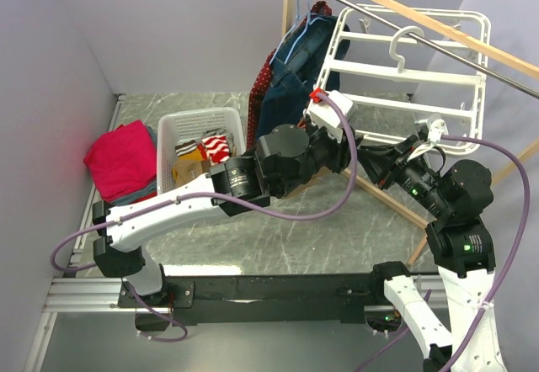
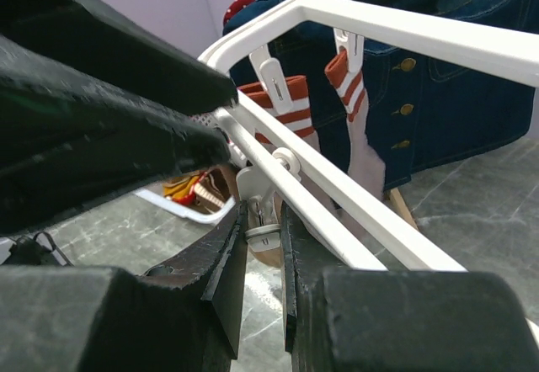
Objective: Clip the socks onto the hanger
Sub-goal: Open the clamp at the hanger.
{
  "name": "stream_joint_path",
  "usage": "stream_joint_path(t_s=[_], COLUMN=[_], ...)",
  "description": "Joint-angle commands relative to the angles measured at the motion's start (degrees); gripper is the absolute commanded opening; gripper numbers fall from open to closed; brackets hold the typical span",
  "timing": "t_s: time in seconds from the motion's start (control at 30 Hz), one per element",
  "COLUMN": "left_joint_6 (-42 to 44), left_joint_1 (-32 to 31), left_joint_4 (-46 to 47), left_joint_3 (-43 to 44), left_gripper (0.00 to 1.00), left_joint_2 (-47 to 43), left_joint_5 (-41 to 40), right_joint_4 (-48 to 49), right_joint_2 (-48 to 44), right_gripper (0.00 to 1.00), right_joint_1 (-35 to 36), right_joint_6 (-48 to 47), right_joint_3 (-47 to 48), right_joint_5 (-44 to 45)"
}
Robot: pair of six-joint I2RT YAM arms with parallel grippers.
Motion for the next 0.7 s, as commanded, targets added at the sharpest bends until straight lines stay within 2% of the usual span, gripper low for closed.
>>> stream_joint_path(t_s=[0.0,0.2,0.53,0.67], left_joint_6=[-3.47,-5.94,-6.55,-6.73], left_joint_1=[-0.14,-0.23,-0.84,-0.84], left_joint_4=[-4.15,-5.83,-7.58,-5.92], left_joint_3=[2.61,1.73,3.13,0.42], left_gripper=[0.41,0.43,0.41,0.48], left_joint_2=[0.68,-0.63,-0.29,-3.08], left_joint_5=[-1.46,0.82,2.23,2.75], right_joint_4=[-0.49,-0.14,-0.4,-0.49], right_joint_2=[-0.41,-0.14,-0.06,-0.23], right_gripper=[0.04,0.03,0.04,0.04], right_joint_1=[0.64,0.64,0.73,0.64], right_joint_6=[-0.2,-0.29,-0.64,-0.38], right_joint_3=[-0.01,0.07,0.6,1.13], right_joint_5=[-2.8,-2.54,-2.45,-2.36])
